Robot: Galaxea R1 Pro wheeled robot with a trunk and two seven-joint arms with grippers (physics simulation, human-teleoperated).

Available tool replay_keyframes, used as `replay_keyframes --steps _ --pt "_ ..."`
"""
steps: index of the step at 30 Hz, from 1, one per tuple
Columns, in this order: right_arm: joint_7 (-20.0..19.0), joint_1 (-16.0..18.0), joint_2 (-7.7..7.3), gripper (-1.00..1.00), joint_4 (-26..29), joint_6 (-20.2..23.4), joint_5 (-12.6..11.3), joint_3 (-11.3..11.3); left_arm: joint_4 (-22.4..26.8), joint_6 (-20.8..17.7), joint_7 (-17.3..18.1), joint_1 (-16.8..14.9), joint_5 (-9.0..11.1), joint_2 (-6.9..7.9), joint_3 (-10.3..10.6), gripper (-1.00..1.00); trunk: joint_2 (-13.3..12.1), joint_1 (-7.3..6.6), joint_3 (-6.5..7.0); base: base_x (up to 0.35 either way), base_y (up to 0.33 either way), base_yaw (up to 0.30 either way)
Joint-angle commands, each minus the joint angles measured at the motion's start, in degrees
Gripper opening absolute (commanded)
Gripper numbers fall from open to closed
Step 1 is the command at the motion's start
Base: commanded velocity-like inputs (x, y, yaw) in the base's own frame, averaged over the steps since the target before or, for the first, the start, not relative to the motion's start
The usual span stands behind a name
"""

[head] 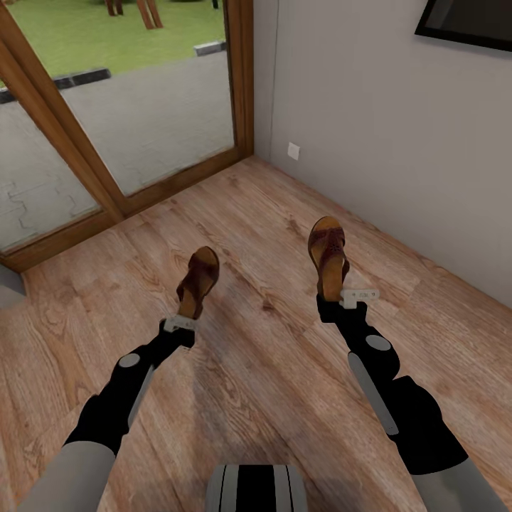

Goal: Pick up the two gym shoes and the two sandals from the corridor floor and place them onto the hallstand (shoe rack) in the corridor, making sure they are on the rack and not on the floor. Arrange them so the two gym shoes are next to each other and the two sandals are next to each other.

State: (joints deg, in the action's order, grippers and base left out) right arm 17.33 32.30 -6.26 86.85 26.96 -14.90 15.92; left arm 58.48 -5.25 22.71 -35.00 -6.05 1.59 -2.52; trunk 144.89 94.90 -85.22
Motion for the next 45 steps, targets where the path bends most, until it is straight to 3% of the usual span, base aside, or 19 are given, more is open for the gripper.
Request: replay_keyframes --steps 1,2,3,7,42,45 --pt "0.6 0.0 -0.07 -1.00 0.1 0.1 -0.6 0.2 0.4 -0.2 0.5 0.0 1.5 -0.12 -0.2 -1.00 0.0 -0.01 -0.04 0.000 0.000 0.000" --pt "0.6 0.0 -0.07 -1.00 0.1 0.1 -0.6 0.2 0.5 -0.2 0.5 0.0 2.7 -0.15 -0.1 -1.00 0.0 -0.01 -0.04 0.000 0.000 0.000" --pt "0.6 0.0 -0.06 -1.00 0.1 0.1 -0.5 0.2 0.7 -0.2 0.4 0.1 7.8 -0.23 -0.1 -1.00 0.0 -0.01 -0.04 0.000 0.000 0.000" --pt "0.7 0.0 -0.08 -1.00 0.1 0.1 -0.5 0.2 0.7 -0.2 0.2 0.4 10.4 -0.26 0.0 -1.00 0.0 -0.01 -0.04 0.000 0.000 0.000" --pt "0.7 0.0 -0.06 -1.00 0.1 0.2 -0.5 0.3 0.4 -0.3 0.2 0.8 11.2 -0.25 0.1 -1.00 0.0 -0.01 -0.04 0.000 0.000 0.000" --pt "0.7 0.0 -0.06 -1.00 0.1 0.1 -0.5 0.3 0.4 -0.3 0.2 0.8 11.2 -0.27 0.1 -1.00 0.0 -0.09 0.65 0.000 0.000 0.000"
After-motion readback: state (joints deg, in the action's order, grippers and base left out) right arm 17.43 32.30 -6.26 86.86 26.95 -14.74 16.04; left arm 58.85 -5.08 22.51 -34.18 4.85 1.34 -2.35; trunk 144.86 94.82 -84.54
